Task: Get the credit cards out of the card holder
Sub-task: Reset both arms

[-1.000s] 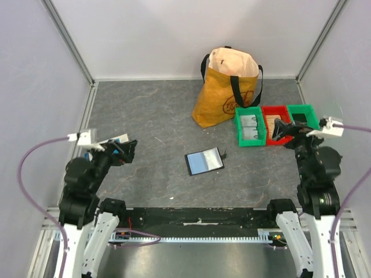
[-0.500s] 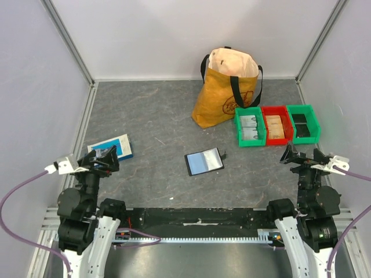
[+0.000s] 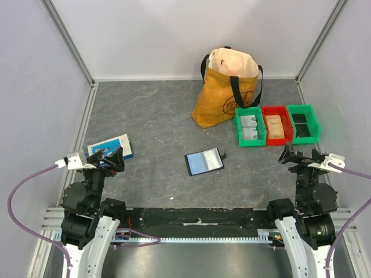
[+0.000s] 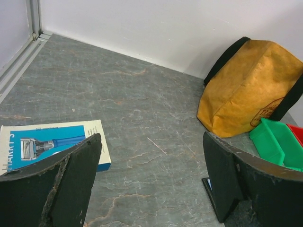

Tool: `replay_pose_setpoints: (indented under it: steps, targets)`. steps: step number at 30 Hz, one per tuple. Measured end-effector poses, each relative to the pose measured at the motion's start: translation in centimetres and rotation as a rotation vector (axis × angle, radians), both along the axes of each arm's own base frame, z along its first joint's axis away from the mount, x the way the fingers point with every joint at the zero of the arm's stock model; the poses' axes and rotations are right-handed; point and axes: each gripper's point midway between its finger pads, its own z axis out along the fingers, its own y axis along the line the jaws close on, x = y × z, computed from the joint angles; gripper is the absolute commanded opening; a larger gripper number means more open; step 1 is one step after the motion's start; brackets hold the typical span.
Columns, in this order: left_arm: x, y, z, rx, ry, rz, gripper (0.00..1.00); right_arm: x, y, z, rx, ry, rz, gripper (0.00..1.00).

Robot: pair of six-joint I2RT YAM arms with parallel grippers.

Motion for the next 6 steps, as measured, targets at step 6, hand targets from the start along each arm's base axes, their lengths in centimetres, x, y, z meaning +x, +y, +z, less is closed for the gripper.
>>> replay_pose_setpoints:
  steps: [6]
  targets:
    - [-0.02, -0.2, -0.01, 0.006, 0.0, -0.013, 0.93, 0.0, 0.0, 0.0, 0.0, 0.0, 0.0, 0.98]
